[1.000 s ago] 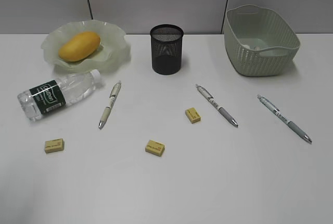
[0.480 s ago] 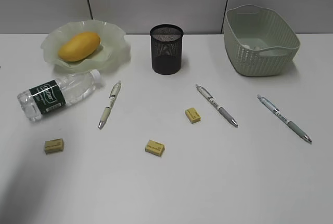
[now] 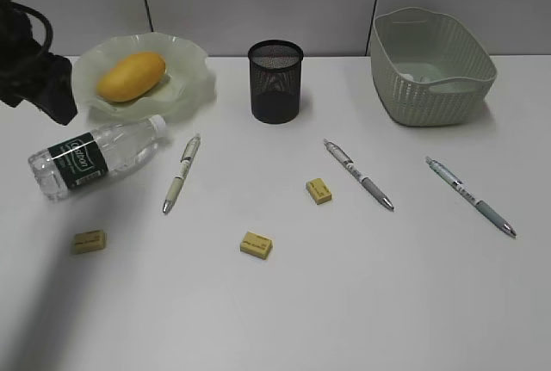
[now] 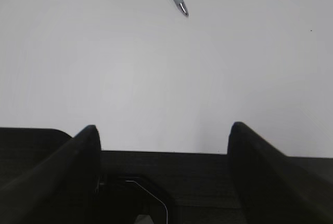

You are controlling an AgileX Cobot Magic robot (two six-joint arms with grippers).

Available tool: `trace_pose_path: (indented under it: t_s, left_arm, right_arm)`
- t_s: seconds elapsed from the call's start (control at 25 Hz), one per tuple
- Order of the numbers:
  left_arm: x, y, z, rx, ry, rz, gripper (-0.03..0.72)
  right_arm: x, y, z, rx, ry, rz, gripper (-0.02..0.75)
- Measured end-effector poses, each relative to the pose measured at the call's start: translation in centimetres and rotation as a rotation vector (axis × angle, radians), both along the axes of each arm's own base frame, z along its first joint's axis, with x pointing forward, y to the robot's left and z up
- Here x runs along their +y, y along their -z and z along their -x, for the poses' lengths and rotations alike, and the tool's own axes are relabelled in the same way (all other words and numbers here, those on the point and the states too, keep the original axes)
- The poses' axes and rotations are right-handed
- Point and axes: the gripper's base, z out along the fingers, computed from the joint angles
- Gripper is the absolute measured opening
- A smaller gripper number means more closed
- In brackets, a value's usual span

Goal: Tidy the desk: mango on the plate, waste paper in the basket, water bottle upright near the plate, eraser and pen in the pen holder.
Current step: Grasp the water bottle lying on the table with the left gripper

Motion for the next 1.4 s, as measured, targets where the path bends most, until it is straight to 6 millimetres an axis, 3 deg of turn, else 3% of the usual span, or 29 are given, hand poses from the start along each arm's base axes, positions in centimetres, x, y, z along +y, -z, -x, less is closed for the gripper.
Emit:
trace_pose_path:
  t_s: [0.28,0.72,1.04,1.4]
  left_arm:
    - [-1.3,3.8,-4.4,0.068,0.09,0.013,0.625]
    - [-2.2,8.9,-8.3,0.118,0.179,-0.022,0.627]
    - [-2.3,12.1,-8.9,0.187,0.211,-0.039,0.622]
    - [-3.2,12.6,-8.5,0.231,0.247,-0.069,0.58]
  right_arm:
    - [0.0,0.0,0.0,0.0,0.0,0.0,0.592]
    - [0.0,0.0,0.0,-0.001,0.0,0.0,0.592]
    - [0.0,0.0,0.0,-0.001,0.0,0.0,0.591]
    - [0.0,0.0,0.0,-0.001,0.0,0.0,0.591]
